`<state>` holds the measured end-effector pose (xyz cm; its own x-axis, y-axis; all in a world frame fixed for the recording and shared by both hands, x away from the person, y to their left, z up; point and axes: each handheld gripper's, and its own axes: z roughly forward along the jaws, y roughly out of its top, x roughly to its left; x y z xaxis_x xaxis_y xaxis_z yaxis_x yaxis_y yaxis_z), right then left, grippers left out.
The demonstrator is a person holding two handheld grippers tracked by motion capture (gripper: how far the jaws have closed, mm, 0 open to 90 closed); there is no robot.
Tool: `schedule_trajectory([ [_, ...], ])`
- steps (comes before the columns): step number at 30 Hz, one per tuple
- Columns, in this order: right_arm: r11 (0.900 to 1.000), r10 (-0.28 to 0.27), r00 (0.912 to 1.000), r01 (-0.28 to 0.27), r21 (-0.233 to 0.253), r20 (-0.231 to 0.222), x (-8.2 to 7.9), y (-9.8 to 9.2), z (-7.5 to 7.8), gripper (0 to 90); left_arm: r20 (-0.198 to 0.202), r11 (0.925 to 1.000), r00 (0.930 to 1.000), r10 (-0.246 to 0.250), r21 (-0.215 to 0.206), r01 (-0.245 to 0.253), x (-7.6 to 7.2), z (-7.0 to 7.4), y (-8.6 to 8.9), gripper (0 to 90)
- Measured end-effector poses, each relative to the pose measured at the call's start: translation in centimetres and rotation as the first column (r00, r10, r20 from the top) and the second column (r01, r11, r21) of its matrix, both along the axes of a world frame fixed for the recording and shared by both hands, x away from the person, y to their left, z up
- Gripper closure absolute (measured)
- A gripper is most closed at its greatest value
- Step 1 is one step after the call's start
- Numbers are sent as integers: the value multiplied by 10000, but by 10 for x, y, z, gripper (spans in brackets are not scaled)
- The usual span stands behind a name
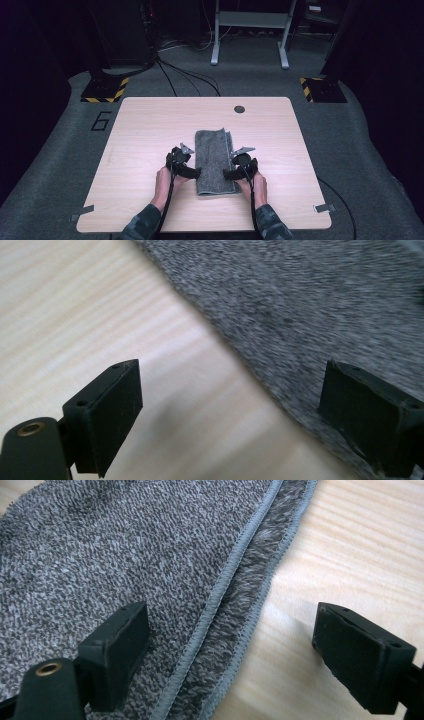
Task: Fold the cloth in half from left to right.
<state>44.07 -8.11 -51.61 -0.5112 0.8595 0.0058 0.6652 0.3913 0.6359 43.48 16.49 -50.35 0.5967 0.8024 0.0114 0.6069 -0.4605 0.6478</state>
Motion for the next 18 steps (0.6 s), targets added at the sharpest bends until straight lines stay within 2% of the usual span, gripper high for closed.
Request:
schedule_trajectory([
  [2,10000,-95,9999,95,-29,41,-3,-1,0,150,26,9997,9998,-199,-160,199,-13,2,0,97],
  [3,10000,-95,9999,95,-29,41,-3,-1,0,150,26,9997,9998,-199,-160,199,-13,2,0,97],
  [4,9998,-208,9998,207,51,52,-5,-1,-1,150,-16,9987,9990,-451,-238,450,-26,1,-1,97],
  [5,9998,-208,9998,207,51,52,-5,-1,-1,150,-16,9987,9990,-451,-238,450,-26,1,-1,96],
  [6,9995,-320,9995,320,24,44,-7,-1,0,150,-110,9975,9975,-699,72,700,-37,-2,-4,96],
  [8,9991,-415,9991,415,27,75,-8,-1,-1,149,-163,9944,9959,-885,561,893,-45,-8,-7,97],
  [10,9988,-484,9988,484,24,66,-10,0,-1,148,-112,9939,9955,-937,573,942,-47,-11,-8,102],
  [11,9988,-493,9988,493,3,43,-11,0,-1,145,-141,9948,9956,-925,423,930,-49,-12,-5,103],
  [14,9989,-470,9989,470,-30,-31,-16,1,0,137,-219,9945,9949,-981,346,988,-49,-11,-2,100],
  [15,9994,-354,9993,354,-27,-69,-17,0,0,132,-307,9958,9954,-913,-23,913,-48,-10,4,95],
  [16,9997,-254,9996,254,57,-117,-17,0,0,126,-267,9964,9961,-838,-140,835,-47,-9,8,90],
  [18,9981,-70,9998,82,606,-200,-17,-6,1,120,-141,9973,9978,-647,-364,642,-43,-5,14,86],
])
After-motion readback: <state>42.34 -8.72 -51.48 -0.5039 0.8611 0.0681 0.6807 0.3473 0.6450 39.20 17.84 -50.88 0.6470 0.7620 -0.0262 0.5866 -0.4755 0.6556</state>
